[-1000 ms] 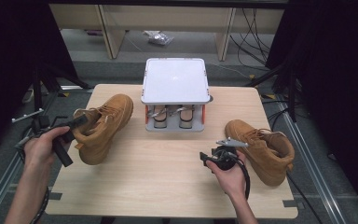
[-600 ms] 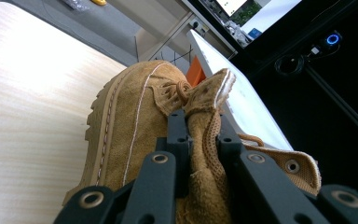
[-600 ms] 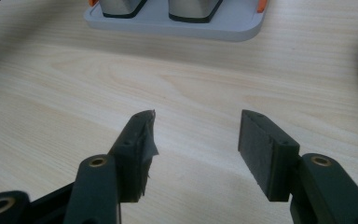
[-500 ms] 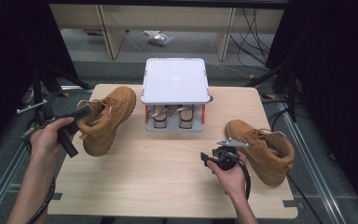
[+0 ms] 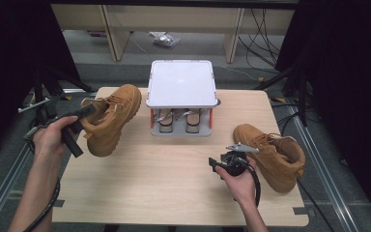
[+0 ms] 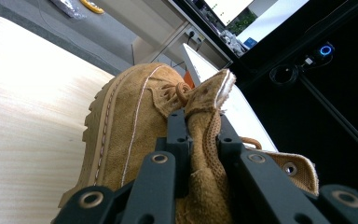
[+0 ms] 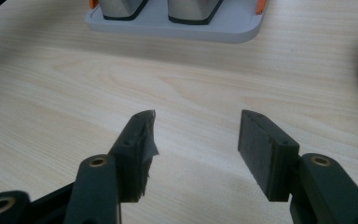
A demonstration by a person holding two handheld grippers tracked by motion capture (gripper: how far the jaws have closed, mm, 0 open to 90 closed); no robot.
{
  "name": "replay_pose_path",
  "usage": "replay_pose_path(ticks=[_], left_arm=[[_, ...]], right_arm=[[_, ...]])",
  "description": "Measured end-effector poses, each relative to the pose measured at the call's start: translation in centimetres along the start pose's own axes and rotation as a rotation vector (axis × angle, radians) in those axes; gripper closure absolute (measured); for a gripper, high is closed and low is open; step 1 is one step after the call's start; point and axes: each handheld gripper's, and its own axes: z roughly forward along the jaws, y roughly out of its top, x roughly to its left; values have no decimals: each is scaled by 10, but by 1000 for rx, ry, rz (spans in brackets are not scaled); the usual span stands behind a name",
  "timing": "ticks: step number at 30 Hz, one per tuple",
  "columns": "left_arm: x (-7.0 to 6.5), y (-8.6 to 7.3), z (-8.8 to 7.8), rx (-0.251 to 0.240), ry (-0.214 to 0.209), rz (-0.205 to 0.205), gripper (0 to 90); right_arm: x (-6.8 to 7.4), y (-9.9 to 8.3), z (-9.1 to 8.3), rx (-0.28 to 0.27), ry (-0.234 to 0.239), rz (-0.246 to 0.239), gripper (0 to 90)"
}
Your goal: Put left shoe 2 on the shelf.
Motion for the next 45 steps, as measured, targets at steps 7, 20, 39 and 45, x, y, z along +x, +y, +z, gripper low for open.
replay_pose_path(ticks=[7, 20, 39, 45], left_arm=[[-4, 7, 3, -4, -15, 5, 807], [-12, 15, 7, -14, -28, 4, 806], [-18, 26, 18, -22, -41, 0, 804], [-22, 28, 22, -20, -40, 2, 804]], right_arm=[[2, -1, -2, 8, -5, 33, 466], [1, 0, -2, -7, 10, 4, 466], [5, -1, -3, 14, -3, 37, 468], [6, -1, -4, 11, -6, 45, 469]])
